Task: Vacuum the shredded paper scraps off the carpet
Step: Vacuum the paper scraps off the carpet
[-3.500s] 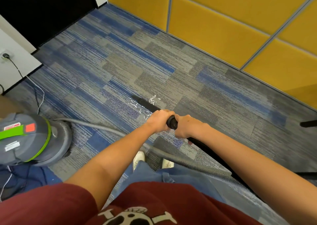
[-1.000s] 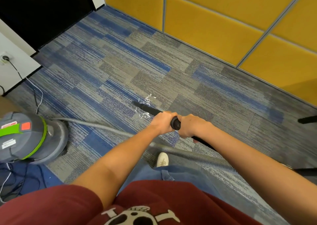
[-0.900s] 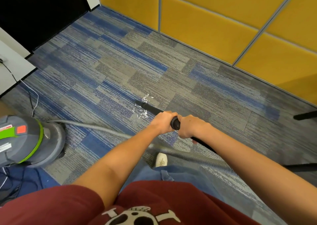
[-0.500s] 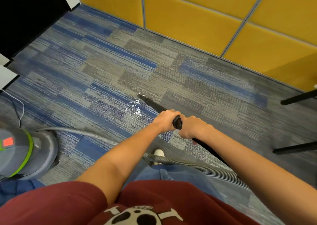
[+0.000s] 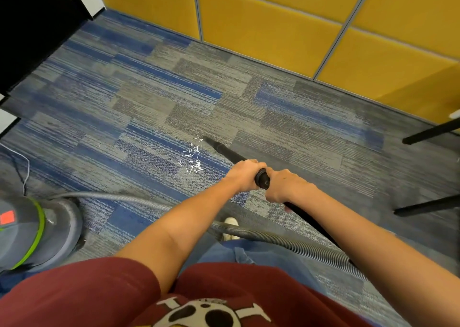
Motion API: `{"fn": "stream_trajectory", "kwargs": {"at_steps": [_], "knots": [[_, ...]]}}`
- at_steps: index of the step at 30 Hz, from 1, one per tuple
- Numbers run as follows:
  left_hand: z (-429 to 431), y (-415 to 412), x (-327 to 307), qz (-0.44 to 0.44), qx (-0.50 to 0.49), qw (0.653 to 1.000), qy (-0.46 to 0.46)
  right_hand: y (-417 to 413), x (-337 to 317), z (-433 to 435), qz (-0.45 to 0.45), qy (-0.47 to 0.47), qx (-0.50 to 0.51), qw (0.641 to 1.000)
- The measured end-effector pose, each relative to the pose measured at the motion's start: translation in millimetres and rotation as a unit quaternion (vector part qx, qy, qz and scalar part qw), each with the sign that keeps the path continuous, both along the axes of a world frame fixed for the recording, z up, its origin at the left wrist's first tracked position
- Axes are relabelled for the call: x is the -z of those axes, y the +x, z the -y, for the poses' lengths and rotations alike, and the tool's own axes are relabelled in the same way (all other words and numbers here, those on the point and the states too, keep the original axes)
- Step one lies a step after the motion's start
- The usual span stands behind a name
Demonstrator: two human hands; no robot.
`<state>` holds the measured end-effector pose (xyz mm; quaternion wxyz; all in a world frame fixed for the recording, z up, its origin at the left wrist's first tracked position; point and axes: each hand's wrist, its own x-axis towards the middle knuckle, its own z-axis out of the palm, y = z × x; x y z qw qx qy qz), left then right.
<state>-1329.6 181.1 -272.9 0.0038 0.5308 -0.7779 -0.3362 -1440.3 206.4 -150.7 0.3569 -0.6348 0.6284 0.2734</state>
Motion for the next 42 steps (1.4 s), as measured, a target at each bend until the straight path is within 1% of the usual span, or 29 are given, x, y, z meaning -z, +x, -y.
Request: {"fn": "stream_trajectory", "kwargs": {"at_steps": [12,17,25,32,38,40,42], "knots": [[-5,34,4,0.021,-0.027,0.999,-0.002,26,10,6,0.013,0.008,-0.063,0.998],[-2,31,6,-0.001,-0.048,0.999,0.008,24,11,12,0.01,0.012,-0.059,0.998],[11,13,5,-0.033,-0.056,0.998,0.002,17,9,17,-0.019,-0.016,-0.046,0.999],[7,18,-1,0.041,-0.008,0.999,-0.012,14,5,14,0.014,0.003,-0.039,0.999],[-14,31,-12,0.148,0.072,0.985,-0.059,19,5,-9,0.025,0.016,-0.074,0.997],[-22,34,-11,0.156,0.08,0.983,-0.054,21,8,-17,0.022,0.022,-0.084,0.996],[-28,35,-11,0.145,0.069,0.986,-0.045,24,9,-22,0.022,0.026,-0.093,0.995]]}}
